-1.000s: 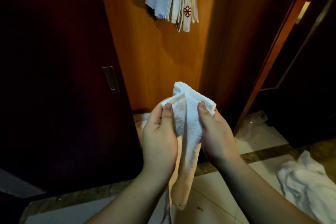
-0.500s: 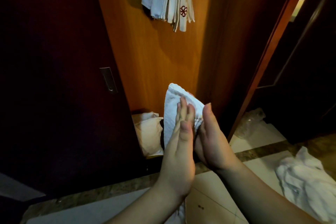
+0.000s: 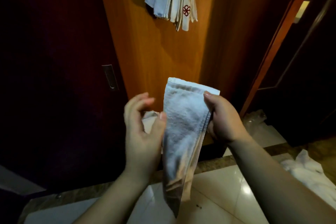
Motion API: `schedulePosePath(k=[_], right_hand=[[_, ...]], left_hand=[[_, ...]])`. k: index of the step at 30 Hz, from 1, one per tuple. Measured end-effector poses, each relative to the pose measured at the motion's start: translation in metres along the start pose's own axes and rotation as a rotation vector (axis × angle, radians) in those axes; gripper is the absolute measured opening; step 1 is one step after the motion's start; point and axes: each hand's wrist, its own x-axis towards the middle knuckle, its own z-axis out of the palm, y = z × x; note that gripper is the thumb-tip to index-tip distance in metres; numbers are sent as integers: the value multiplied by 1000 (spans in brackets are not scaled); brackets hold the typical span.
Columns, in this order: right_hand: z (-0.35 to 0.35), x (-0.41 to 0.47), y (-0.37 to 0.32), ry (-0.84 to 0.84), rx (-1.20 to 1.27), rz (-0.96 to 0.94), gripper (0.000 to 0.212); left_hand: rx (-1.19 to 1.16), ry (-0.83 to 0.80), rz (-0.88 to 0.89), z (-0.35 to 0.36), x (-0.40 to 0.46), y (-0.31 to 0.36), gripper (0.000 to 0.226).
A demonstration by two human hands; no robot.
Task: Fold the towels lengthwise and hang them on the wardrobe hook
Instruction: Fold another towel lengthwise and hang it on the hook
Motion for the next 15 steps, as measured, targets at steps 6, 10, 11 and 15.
schedulePosePath(k=[6, 10, 11, 15], right_hand=[[8, 14, -47, -274, -156, -105, 36], [9, 21, -67, -313, -208, -133, 38], [9, 21, -69, -315, -191, -136, 40], [4, 22, -69, -229, -158, -158, 41]], left_hand=[[-294, -330, -448, -9, 56, -10, 36], [-430, -407, -414, 0, 62, -3, 36], [-470, -443, -431, 5, 60, 0, 40], [-461, -459, -510, 29, 55, 6, 30]])
